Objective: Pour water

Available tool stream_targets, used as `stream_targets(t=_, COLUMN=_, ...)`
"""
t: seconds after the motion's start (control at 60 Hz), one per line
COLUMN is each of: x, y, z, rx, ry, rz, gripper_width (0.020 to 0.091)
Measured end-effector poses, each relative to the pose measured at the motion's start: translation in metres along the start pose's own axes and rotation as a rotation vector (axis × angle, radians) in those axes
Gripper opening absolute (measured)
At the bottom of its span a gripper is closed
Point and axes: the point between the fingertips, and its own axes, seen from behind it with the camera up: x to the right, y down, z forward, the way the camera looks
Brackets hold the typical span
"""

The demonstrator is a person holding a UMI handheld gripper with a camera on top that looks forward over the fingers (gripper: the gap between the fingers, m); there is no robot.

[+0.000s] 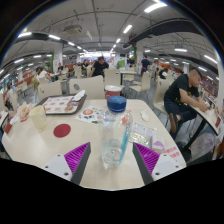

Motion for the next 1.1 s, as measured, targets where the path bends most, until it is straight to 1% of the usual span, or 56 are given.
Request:
stream_targets(t=0.117, x=0.001, y=-0.007, z=0.028, rx=0.043, ry=-0.003, rz=-0.009, gripper_width=0.0848)
stream_targets(t=0.15, x=0.000, y=-0.007, z=0.035, rx=0.052, ry=-0.006, rz=-0.018, gripper_width=0.0815)
stream_targets(t=0.167, x=0.002, y=-0.008, z=0.036, rx=0.058, ry=-0.011, rz=-0.021, gripper_width=0.0785)
stream_targets(t=0.25, x=0.006, y=-0.009, z=0.049, rx=0.084, ry=0.009, rz=-0.028, gripper_width=0.0581)
stream_targets(t=0.283, x=0.005, y=-0.012, z=0.050, rx=0.097, ry=0.007, rz=-0.018, gripper_width=0.0575)
stream_targets(t=0.417, x=0.006, y=-0.014, z=0.050, rx=0.117, ry=0.002, rz=0.016, gripper_width=0.0478)
stream_targets(t=0.45, x=0.006, y=-0.012, z=0.048, rx=0.121, ry=0.000, rz=0.012, gripper_width=0.0473)
stream_targets(t=0.467, x=0.007, y=-0.012, z=0.048, rx=0.123, ry=-0.001, rz=0.007, gripper_width=0.0445)
stream_targets(t=0.517, x=0.007, y=-0.013, z=0.048, rx=0.128, ry=0.002, rz=-0.003, gripper_width=0.0425)
stream_targets(t=0.733, x=0.009, y=-0.014, z=0.045, rx=0.110, ry=0.033, rz=-0.026, gripper_width=0.0423)
stream_targets(t=0.85, x=0.005, y=-0.030, z=0.046, rx=0.113, ry=0.085, rz=-0.099, gripper_width=0.0426)
stream_targets(t=0.967, x=-0.013, y=-0.068, z=0.044, rx=0.137, ry=0.152, rz=-0.228, gripper_width=0.0424)
stream_targets(t=1.1, x=-0.037, y=-0.124, z=0.037, rx=0.143, ry=0.282, rz=-0.506, gripper_width=0.0423)
